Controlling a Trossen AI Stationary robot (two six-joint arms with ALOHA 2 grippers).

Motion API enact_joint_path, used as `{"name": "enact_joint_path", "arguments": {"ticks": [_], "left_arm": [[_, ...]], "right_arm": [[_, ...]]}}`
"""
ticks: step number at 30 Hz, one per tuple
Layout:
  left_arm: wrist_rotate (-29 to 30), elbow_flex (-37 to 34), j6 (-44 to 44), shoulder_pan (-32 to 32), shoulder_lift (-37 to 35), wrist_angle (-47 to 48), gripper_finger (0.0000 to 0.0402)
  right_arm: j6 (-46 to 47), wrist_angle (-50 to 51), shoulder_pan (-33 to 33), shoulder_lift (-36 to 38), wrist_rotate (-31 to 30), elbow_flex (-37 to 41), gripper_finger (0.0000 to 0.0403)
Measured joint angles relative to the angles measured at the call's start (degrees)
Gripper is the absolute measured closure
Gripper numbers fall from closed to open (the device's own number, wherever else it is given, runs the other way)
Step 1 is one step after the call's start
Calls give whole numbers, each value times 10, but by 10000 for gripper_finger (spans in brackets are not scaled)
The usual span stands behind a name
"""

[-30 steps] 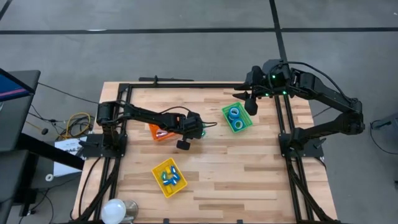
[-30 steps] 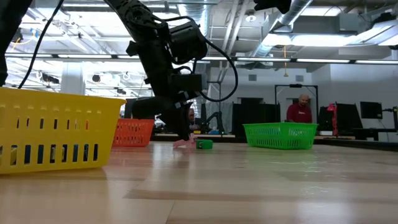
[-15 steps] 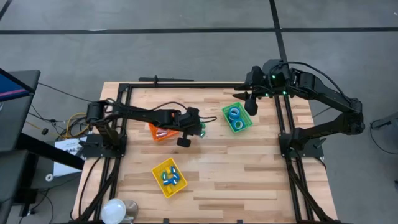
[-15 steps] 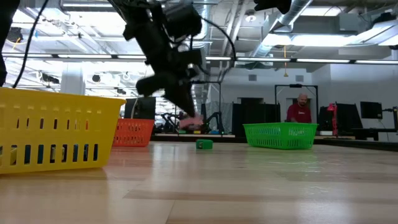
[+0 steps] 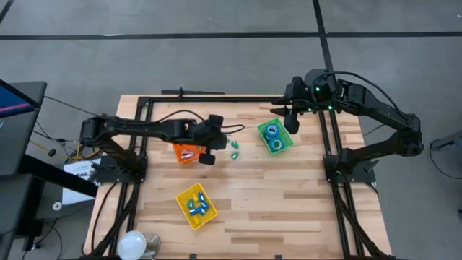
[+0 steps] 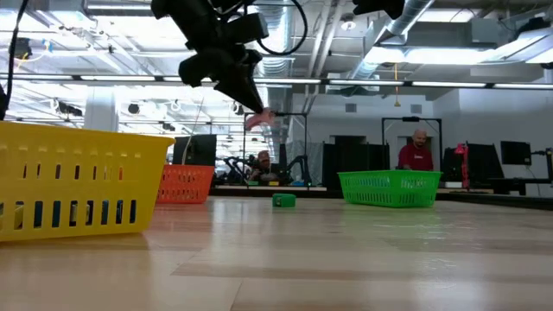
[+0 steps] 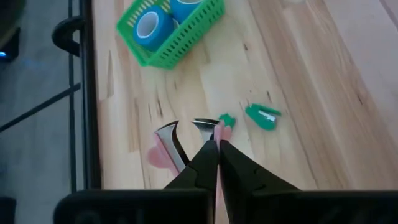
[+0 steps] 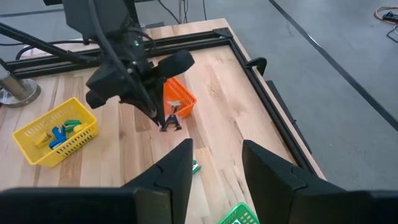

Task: Pick and place Stapler, Stapler remover, tape
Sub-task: Put the pink staple remover into the orange basket

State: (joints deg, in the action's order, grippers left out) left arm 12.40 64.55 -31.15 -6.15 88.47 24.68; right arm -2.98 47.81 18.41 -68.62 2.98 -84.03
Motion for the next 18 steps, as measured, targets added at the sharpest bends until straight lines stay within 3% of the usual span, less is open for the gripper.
{"name": "enact_joint_path", "arguments": {"ticks": [7,18], "left_arm": [[-63,0,80,0,-67,-2,399],[-67,0,160,0,-189,44,399]], "right_arm": [[0,-1,0,0,0,0,272],[0,-3,0,0,0,0,272]]}}
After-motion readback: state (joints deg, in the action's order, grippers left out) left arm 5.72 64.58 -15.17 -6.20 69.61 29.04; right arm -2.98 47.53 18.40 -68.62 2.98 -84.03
